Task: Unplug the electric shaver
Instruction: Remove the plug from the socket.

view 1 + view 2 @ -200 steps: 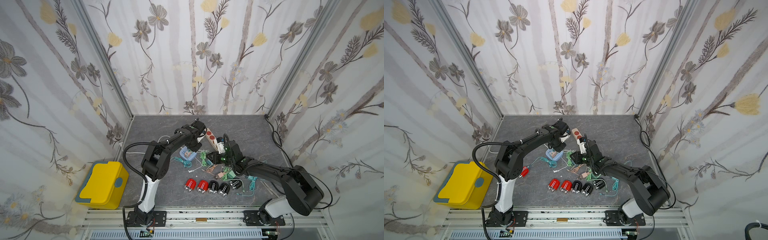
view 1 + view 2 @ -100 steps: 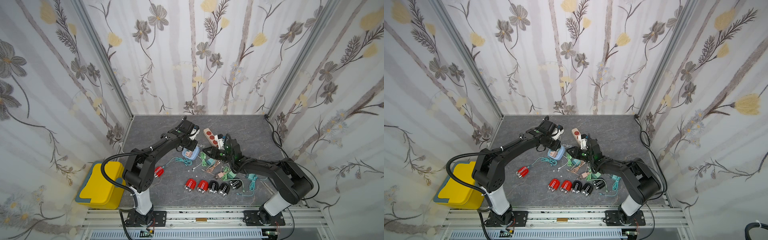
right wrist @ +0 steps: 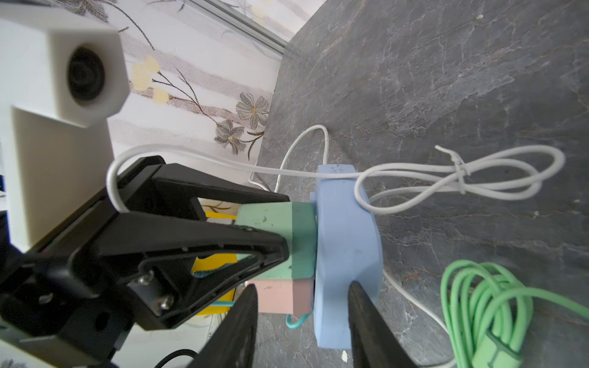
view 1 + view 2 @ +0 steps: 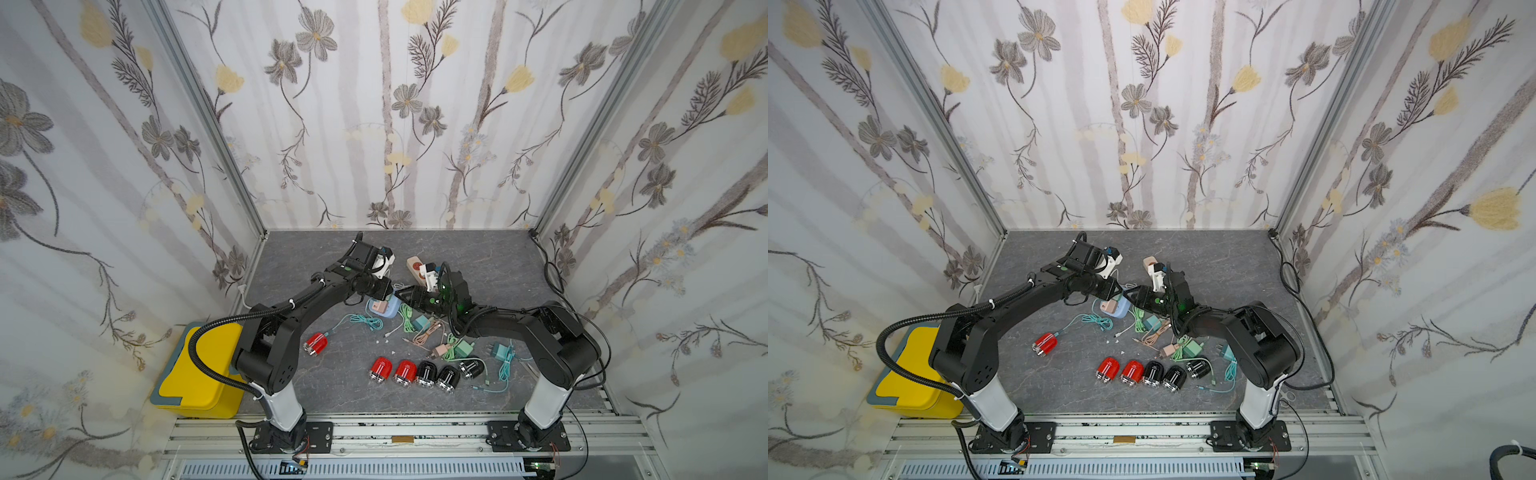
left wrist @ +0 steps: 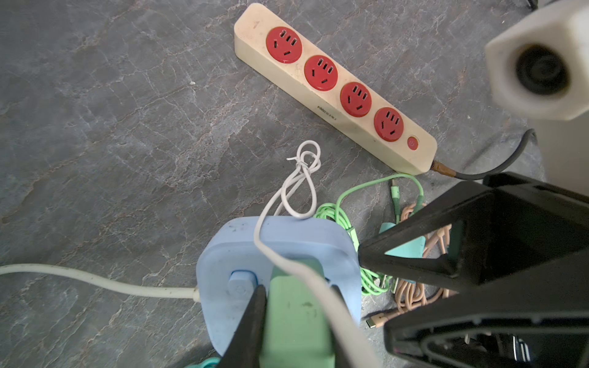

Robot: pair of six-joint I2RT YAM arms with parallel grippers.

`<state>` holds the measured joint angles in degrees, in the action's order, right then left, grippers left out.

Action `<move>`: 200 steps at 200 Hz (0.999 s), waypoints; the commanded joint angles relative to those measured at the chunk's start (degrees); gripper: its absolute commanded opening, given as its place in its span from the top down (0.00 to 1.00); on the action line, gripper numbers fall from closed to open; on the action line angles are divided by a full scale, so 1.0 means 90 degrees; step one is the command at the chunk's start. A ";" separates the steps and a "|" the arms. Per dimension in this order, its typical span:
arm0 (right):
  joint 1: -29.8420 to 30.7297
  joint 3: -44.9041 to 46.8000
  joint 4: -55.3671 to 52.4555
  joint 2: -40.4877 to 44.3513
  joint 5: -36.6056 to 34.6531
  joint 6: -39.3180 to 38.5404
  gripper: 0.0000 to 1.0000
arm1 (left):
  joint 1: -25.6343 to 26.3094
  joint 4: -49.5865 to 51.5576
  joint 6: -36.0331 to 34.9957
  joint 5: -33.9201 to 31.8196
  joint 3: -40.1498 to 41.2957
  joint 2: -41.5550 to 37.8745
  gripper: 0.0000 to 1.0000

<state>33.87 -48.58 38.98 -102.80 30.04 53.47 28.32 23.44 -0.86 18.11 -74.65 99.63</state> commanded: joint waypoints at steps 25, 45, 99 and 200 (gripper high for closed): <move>0.0053 -0.0110 -0.0456 -0.0120 -0.0291 -0.0257 0.53 | -0.0080 -0.0029 -0.0022 0.0225 -0.0210 0.0061 0.84; 0.0073 -0.0149 -0.0642 -0.0093 -0.0486 -0.0394 0.53 | -0.0099 -0.0046 -0.0030 0.0316 -0.0169 0.0025 0.85; 0.0073 -0.0158 0.0139 -0.0290 0.0101 -0.0447 0.55 | -0.0279 -0.0555 0.0044 0.1040 0.0336 -0.0237 0.86; 0.0069 -0.0184 0.0218 -0.0285 0.0211 -0.0639 0.55 | -0.0654 -0.0680 0.0065 0.1740 0.0551 -0.0485 0.87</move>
<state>34.52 -49.60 39.44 -105.19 31.11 48.29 22.44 20.43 -1.04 31.03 -69.82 95.83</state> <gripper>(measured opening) 0.452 0.223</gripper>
